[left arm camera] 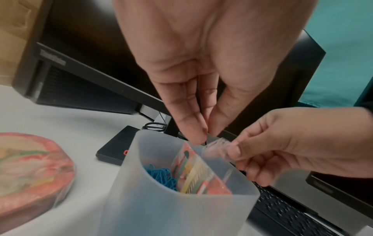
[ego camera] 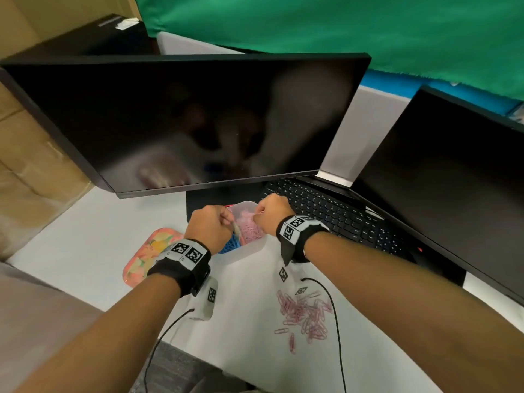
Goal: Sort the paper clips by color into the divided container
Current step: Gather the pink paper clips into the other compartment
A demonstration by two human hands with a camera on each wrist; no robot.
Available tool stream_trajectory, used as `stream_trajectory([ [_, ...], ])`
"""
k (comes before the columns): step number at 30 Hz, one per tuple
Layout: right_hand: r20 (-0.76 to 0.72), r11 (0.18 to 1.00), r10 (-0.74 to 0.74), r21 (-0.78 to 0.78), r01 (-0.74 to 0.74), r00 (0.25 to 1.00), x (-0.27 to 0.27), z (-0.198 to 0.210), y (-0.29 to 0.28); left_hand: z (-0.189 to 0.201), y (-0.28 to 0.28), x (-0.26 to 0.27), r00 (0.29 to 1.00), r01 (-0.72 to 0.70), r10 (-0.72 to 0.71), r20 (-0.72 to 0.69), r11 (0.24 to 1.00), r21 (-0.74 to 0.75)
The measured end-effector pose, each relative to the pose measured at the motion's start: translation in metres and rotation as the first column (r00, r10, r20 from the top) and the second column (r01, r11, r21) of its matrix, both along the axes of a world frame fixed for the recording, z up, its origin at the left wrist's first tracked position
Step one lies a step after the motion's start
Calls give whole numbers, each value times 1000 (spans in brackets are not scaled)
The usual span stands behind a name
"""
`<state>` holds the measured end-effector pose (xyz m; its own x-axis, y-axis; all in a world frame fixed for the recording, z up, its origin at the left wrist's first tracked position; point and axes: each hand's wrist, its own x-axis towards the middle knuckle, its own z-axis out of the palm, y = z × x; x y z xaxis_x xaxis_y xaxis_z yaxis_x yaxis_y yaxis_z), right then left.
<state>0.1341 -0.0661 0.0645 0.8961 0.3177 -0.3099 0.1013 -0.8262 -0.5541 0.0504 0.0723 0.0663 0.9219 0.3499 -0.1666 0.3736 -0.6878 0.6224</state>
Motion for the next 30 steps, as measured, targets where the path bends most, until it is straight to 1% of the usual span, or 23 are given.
stream_trajectory([
  [3,-34,1000,-23,16,24,999,-1,-1,-7,1,-5,-1,998,61,-61,-10,998,-15],
  [5,-21,998,-42,50,43,999,-4,-1,-22,0,-15,-2,992,123,-124,-14,990,-69],
  [7,2,998,-33,50,33,999,-12,-4,-48,-6,-27,-5,972,232,-233,-17,971,-60],
  [9,3,1000,-8,-19,8,1000,-27,-14,-85,-15,-41,-11,930,364,-365,-53,931,-18],
  [11,-2,991,28,-128,-28,1000,-47,-32,-124,-25,-56,-17,865,492,-486,-121,871,18],
  [13,-81,973,63,-215,-79,995,-73,-54,-157,-40,-70,-24,769,620,-594,-238,783,46],
  [14,-132,966,80,-234,-109,988,-87,-62,-170,-48,-76,-28,715,672,-633,-298,740,40],
  [16,-197,958,139,-220,-182,971,-114,-74,-183,-63,-86,-37,602,764,-703,-379,645,19],
  [18,-201,946,223,-190,-261,954,-135,-81,-184,-70,-95,-46,498,841,-756,-424,541,23],
  [20,-214,943,269,-142,-302,939,-150,-86,-180,-71,-101,-53,447,878,-791,-418,476,38],
  [23,-231,948,307,-13,-319,923,-162,-85,-174,-73,-106,-61,419,899,-846,-329,438,18],
  [25,-208,960,278,76,-268,938,-165,-82,-178,-74,-105,-65,405,904,-868,-288,427,-17],
  [26,-177,970,240,87,-227,955,-165,-81,-182,-75,-103,-66,400,906,-871,-285,423,-21],
  [28,-98,993,113,45,-109,989,-165,-83,-197,-77,-100,-66,411,905,-860,-304,424,25],
  [29,-79,999,34,11,-33,996,-165,-85,-206,-78,-98,-66,443,892,-839,-316,448,60],
  [30,-83,999,-40,-31,38,996,-166,-88,-214,-79,-98,-67,487,868,-806,-337,488,86],
])
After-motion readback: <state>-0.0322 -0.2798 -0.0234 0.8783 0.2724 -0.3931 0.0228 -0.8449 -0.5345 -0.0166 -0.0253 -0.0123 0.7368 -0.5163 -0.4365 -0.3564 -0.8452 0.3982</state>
